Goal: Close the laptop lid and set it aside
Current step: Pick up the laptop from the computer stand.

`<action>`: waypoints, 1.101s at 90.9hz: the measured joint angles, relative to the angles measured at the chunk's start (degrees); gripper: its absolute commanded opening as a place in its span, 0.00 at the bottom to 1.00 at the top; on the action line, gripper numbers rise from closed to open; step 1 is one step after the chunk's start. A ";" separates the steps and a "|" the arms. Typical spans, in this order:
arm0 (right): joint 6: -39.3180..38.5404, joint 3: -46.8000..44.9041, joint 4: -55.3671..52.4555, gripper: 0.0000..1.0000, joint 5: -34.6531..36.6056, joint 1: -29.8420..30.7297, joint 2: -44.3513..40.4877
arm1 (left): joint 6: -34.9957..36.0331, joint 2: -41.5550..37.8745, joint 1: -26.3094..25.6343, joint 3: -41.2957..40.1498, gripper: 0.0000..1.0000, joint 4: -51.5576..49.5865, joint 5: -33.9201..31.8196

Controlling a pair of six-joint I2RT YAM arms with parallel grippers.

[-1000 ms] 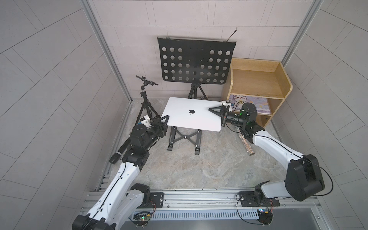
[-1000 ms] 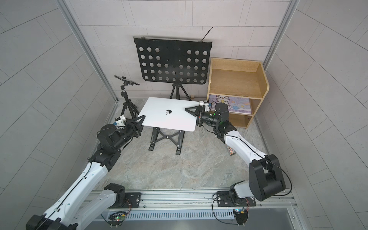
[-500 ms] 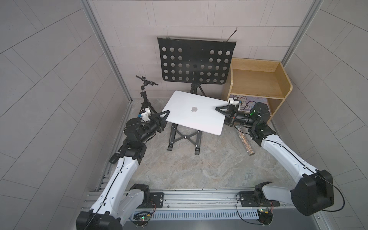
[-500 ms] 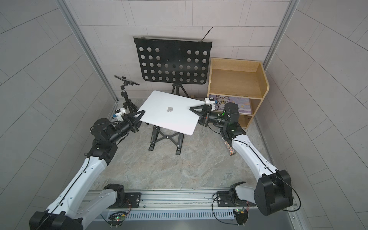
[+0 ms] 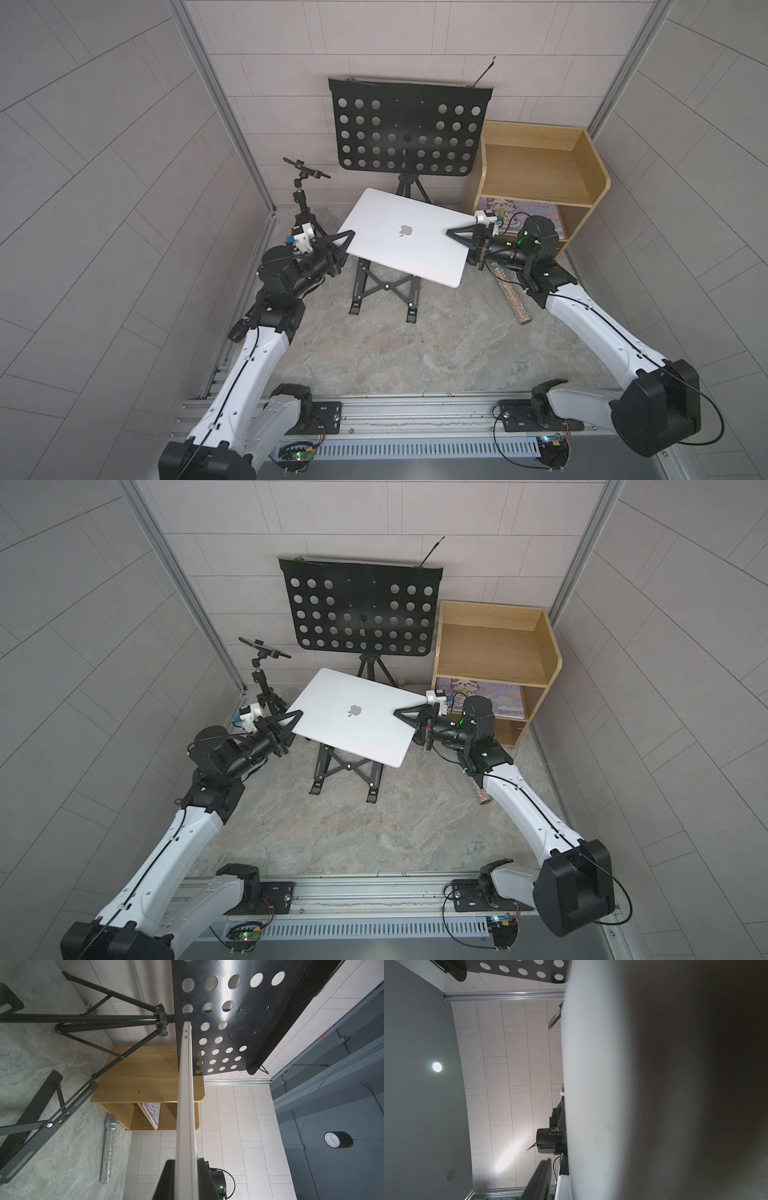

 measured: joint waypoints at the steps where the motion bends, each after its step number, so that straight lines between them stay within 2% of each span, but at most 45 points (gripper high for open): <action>1: -0.17 0.00 -0.24 0.36 0.13 0.04 -0.04 | 0.04 0.00 0.00 0.00 0.00 -0.02 -0.02; 18: -1.79 0.00 -2.34 0.32 1.38 0.66 -0.17 | 0.90 0.00 0.04 0.00 0.00 -0.48 0.00; 48: -2.23 -0.31 -1.03 0.07 4.72 1.57 -2.05 | -0.70 -0.13 0.04 0.02 0.00 -0.31 0.17; 54: -2.14 -0.79 -0.28 0.00 5.27 1.75 -2.47 | -0.72 -0.24 0.04 0.02 0.01 0.04 0.28; 58: -1.99 -0.98 0.04 0.00 5.57 1.86 -2.67 | -0.74 -0.28 0.04 0.02 0.09 0.04 0.28; 70: -1.57 -1.51 1.77 0.00 6.40 1.99 -2.78 | 0.00 -0.35 0.02 0.02 0.49 0.70 0.37; 80: -1.38 -2.19 2.67 0.00 7.67 2.03 -2.80 | 0.28 -0.81 -0.07 0.17 0.75 1.95 1.05; 85: -1.20 -2.69 3.10 0.00 8.41 1.81 -2.99 | 1.18 -1.31 -0.07 0.39 0.84 2.14 1.44; 100: -1.20 -4.72 4.68 0.00 11.08 -0.31 -5.84 | 4.83 -3.80 -0.09 2.01 0.97 -0.61 2.01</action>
